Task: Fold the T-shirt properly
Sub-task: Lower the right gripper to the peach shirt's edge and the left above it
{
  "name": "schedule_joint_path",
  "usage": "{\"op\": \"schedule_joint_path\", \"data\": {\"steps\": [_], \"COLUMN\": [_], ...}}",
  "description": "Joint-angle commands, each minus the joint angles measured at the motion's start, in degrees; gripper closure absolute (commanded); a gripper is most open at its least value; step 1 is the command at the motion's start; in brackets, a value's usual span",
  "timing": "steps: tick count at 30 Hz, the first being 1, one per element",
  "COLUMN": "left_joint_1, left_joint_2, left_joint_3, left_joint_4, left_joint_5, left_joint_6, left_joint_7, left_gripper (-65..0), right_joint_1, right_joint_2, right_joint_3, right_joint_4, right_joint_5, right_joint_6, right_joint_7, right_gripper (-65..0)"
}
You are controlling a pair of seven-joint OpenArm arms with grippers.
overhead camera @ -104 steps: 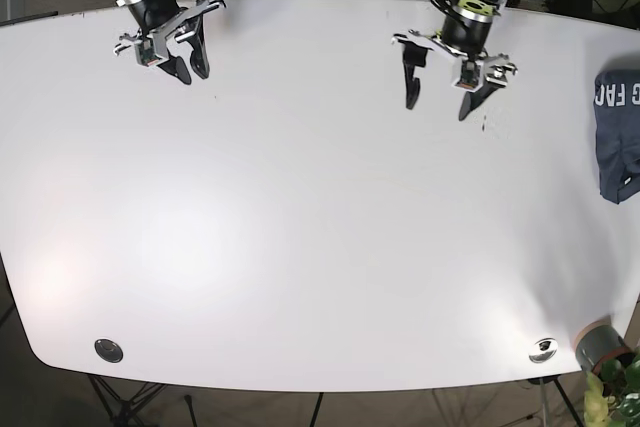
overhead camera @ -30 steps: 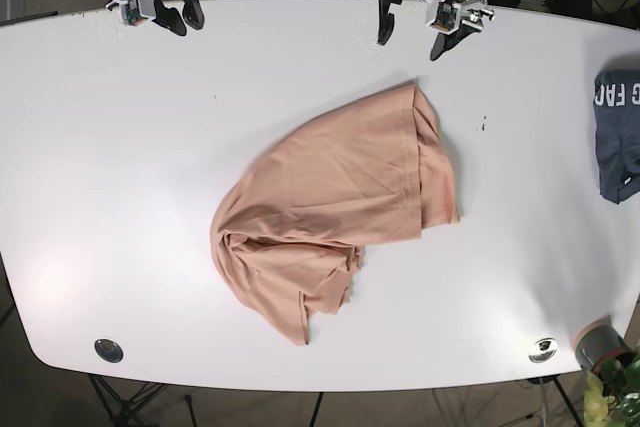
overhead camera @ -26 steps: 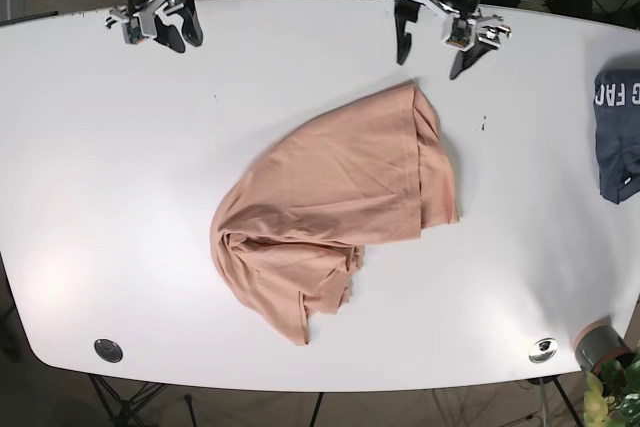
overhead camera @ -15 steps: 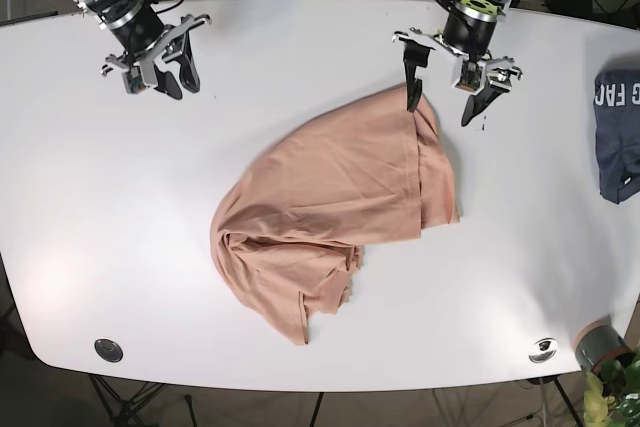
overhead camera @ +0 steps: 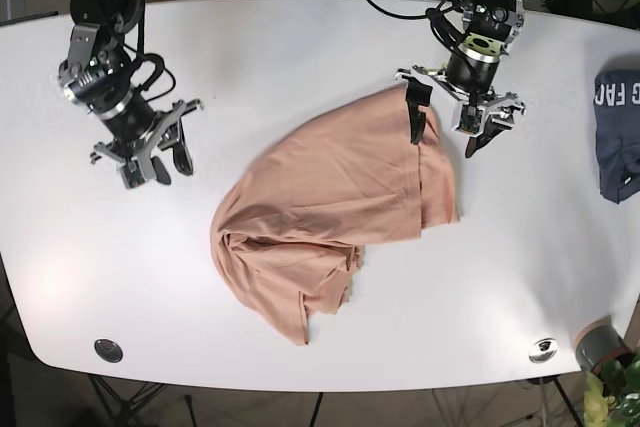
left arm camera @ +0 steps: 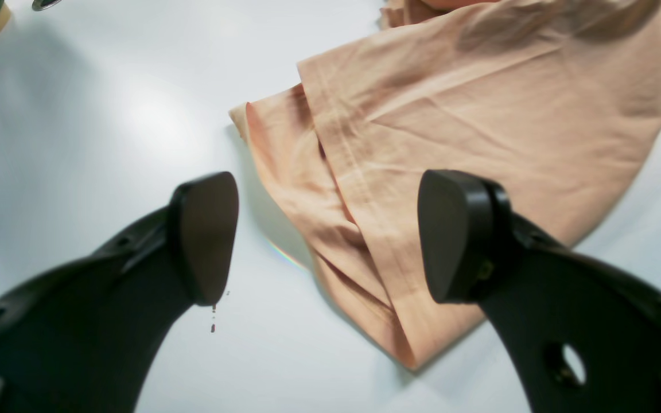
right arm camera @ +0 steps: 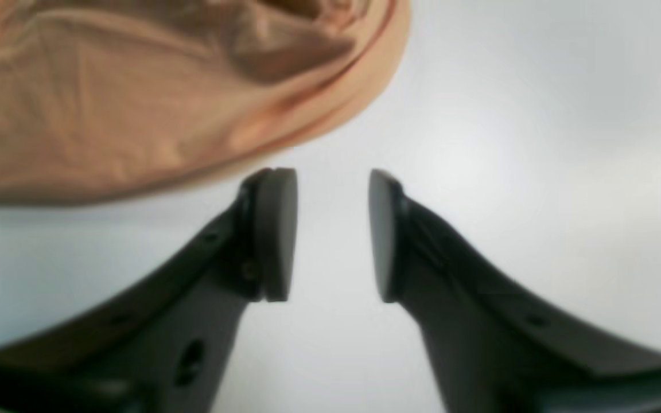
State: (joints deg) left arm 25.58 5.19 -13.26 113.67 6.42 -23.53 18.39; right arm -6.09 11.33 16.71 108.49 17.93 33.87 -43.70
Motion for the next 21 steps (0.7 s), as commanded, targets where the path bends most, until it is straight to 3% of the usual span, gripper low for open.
{"op": "schedule_joint_path", "data": {"steps": [1, 4, 12, 21], "left_joint_1": [-0.7, -1.1, -1.5, -1.4], "left_joint_2": [0.0, 0.0, 0.0, 0.0], "left_joint_3": [-0.2, -0.2, -0.1, -0.1], "left_joint_4": [1.0, 1.0, 1.0, -0.8], "left_joint_5": [-0.6, -0.6, -0.5, -0.5], "left_joint_6": [0.2, 0.2, 0.2, 0.2], "left_joint_7": [-0.2, 0.6, 0.6, 0.6], "left_gripper": [-46.5, -46.5, -46.5, -46.3], "right_joint_1": [3.2, 7.3, 17.8, 31.3], "right_joint_2": [0.6, 0.6, 0.6, 0.5], "right_joint_3": [-1.8, -3.7, -10.4, -20.0], "right_joint_4": [-1.1, -3.6, -13.5, -31.6], "right_joint_5": [0.9, 0.9, 0.8, 0.8], "right_joint_6": [0.29, 0.02, -0.07, -0.15], "right_joint_7": [0.9, 0.9, 0.9, 1.2], "right_gripper": [-31.7, -36.3, -36.9, -36.6]}}
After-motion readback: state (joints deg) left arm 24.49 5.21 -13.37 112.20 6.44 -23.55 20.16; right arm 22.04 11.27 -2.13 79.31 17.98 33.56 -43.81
